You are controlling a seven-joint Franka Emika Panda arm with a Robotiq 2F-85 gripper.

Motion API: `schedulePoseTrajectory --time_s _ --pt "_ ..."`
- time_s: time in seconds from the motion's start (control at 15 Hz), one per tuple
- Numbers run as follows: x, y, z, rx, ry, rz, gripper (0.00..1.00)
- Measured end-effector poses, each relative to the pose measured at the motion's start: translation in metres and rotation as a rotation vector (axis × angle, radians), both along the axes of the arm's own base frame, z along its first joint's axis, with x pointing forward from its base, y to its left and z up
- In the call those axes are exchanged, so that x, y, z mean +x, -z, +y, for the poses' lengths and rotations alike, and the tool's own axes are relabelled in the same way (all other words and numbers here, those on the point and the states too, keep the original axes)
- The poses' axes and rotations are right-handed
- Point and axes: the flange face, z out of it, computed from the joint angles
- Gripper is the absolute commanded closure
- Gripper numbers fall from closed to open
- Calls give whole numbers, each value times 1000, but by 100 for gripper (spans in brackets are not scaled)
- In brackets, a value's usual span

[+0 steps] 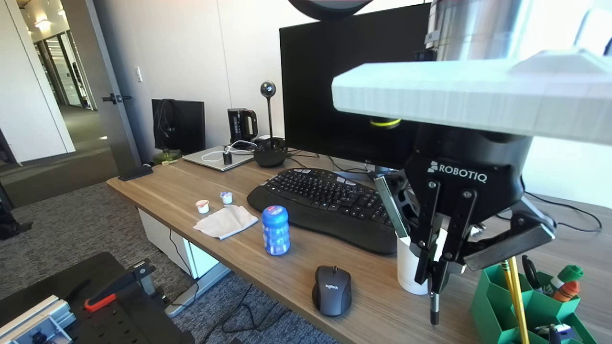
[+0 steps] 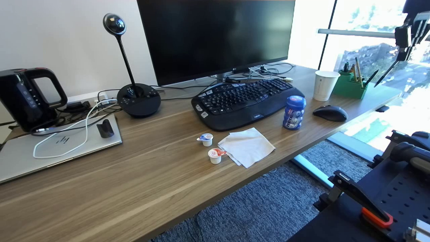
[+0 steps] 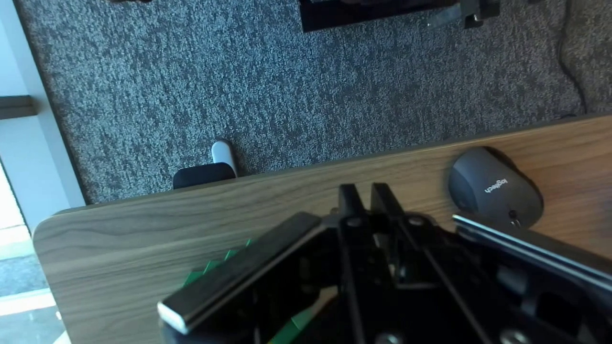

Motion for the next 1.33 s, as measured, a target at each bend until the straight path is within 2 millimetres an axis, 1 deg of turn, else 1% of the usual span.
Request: schedulePoseTrajectory --time_s 0.27,0.53,0.87,1.33 --pt "4 4 -3 -18 -34 -33 97" --pt "9 20 -6 -31 -57 -60 97" --pt "9 40 -8 -8 -71 -46 97" --pt "13 53 -9 20 -77 -65 97"
